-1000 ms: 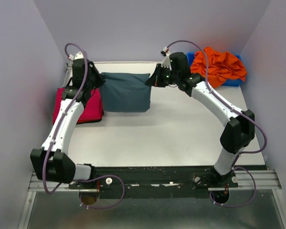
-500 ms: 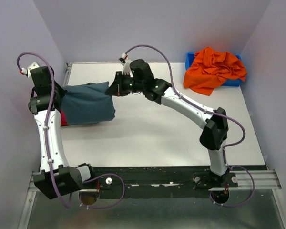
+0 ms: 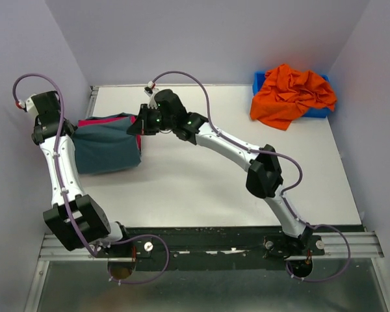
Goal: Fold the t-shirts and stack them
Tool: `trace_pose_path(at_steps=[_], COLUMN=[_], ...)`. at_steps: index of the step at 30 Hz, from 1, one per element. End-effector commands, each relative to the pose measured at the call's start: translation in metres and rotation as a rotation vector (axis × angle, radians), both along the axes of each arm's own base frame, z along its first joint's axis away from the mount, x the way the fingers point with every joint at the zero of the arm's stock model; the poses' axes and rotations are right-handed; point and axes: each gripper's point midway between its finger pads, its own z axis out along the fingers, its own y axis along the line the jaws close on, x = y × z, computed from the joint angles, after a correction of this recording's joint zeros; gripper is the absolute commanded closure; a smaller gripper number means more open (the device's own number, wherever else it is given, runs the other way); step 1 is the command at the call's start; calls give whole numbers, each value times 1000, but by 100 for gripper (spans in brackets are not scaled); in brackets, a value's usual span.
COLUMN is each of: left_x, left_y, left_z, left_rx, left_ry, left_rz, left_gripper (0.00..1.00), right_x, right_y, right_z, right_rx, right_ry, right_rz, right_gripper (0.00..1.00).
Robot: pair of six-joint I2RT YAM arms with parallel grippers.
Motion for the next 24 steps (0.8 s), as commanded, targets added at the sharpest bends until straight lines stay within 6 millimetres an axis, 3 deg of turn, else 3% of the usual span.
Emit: trace_pose_path(at_steps=[1, 12, 18, 24], left_x=[8, 46, 61, 88], left_y=[52, 57, 62, 61], left_z=[30, 31, 14, -9], left_rx=[144, 107, 62, -18], left_ry=[-48, -104, -87, -102], left_rz=[130, 80, 76, 51], left_gripper=[100, 100, 100, 100], right_x=[24, 43, 59, 81], right_y=[-1, 13, 16, 13], right_z=[-8, -20, -21, -40], right_rx=[-10, 22, 52, 89], right_ry=[1, -26, -39, -10], right_rz=[-69, -97, -115, -150], right_gripper=[99, 99, 99, 99])
